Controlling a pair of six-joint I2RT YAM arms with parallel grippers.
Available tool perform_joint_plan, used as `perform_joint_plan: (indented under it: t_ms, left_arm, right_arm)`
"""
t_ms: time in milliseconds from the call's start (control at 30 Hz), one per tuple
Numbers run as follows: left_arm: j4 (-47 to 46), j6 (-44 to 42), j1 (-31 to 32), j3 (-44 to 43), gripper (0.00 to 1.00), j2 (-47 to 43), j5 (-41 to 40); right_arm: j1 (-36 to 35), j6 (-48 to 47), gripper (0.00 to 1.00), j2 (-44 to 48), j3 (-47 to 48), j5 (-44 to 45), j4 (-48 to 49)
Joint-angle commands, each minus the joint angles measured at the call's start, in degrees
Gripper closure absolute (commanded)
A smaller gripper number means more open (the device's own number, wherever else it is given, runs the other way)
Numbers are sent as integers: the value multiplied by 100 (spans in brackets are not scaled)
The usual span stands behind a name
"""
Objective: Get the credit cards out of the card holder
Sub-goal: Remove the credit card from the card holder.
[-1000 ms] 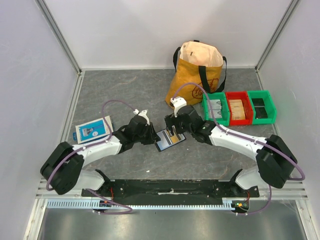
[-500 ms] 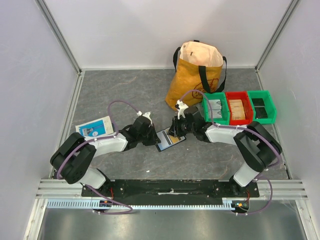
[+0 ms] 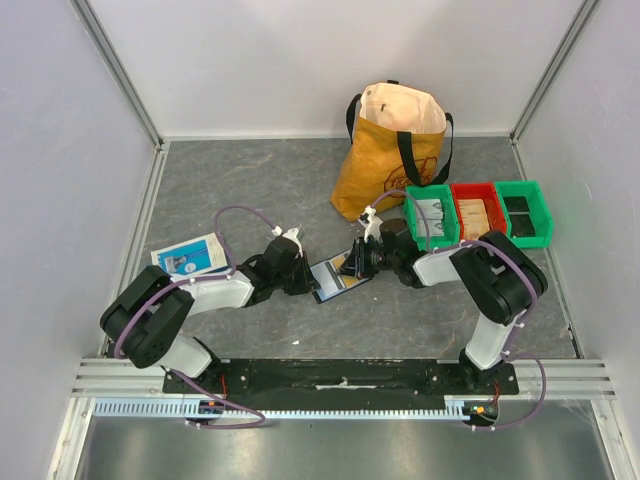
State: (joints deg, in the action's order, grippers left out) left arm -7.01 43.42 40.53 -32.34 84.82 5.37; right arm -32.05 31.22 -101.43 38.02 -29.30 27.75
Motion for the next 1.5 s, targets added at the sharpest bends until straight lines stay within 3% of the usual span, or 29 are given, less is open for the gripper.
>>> perform_joint_plan:
  t_ms: [0, 167, 300, 667, 1033, 1200, 1467]
  left_arm:
    - [129, -35, -2, 166, 92, 18, -36]
    - [208, -62, -19, 193, 94, -61, -79]
    - [270, -79, -28, 228, 94, -140, -97]
    - [437, -35, -45, 456, 95, -659, -132]
    - [560, -193, -46, -132, 68, -1205, 131]
    - [516, -211, -46, -141, 68, -932, 201]
    - [419, -106, -37, 122, 77, -739, 325]
  right_arm:
    - [50, 261, 77, -219, -137, -541, 573]
    - [182, 402, 87, -307, -233, -743, 872]
    - [234, 472, 100, -369, -295, -893, 1092]
    - [533, 534, 100, -105, -427, -928, 1048]
    - [112, 1333, 100, 70, -928, -613, 1865]
    - [-274, 1606, 100, 255, -1024, -209, 1963]
    - [-486, 1536, 100, 475, -1007, 249, 1655]
